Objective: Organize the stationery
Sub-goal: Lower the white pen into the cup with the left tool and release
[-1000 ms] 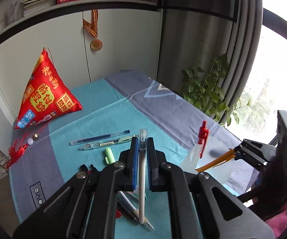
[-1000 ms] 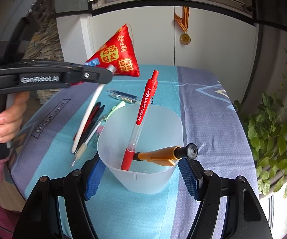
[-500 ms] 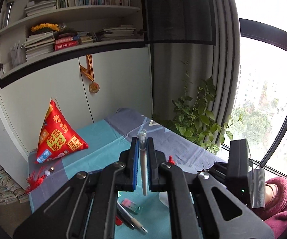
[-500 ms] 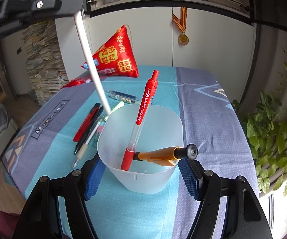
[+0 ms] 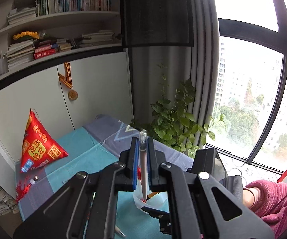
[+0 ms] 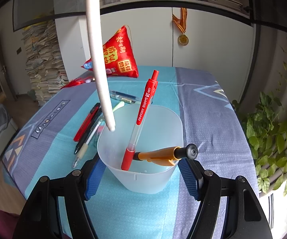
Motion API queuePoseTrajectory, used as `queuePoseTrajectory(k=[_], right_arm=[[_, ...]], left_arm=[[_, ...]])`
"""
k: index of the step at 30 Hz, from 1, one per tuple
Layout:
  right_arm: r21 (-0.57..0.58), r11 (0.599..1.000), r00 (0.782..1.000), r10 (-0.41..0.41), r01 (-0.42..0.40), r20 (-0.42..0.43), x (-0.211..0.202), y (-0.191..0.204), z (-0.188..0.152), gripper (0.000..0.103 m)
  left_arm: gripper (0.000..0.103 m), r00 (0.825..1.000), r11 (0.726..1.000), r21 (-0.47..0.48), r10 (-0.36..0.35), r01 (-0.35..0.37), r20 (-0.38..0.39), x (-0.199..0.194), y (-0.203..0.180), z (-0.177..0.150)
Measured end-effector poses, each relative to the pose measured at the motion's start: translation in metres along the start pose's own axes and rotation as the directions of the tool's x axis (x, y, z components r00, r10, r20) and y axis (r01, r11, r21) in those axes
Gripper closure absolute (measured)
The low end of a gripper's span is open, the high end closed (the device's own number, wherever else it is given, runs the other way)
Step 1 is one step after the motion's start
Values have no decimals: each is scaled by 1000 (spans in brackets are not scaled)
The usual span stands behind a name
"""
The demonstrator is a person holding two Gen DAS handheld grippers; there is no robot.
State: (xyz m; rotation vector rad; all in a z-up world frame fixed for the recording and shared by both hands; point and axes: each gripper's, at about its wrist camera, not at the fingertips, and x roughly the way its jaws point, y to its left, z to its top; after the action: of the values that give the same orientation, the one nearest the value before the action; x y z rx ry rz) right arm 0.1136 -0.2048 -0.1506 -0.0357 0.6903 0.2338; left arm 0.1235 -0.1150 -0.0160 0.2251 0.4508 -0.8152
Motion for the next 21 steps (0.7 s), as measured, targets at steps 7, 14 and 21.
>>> queuePoseTrajectory(k=[7,14,21], right_arm=[[-2,1000,1000,3,-3,-1,-1,0,-1,31],[-2,1000,1000,3,-3,-1,-1,1,-2,31],[-4,1000,1000,2,-2,-1,-1,2,-2,31]], left_arm=[[97,994,998,-60,-34,28,-100,23,7,-21],[94,993,999,-43,-28,23,-116,24,4,-26],[62,993,980,-169,98,-108,-68,5,46,-25]])
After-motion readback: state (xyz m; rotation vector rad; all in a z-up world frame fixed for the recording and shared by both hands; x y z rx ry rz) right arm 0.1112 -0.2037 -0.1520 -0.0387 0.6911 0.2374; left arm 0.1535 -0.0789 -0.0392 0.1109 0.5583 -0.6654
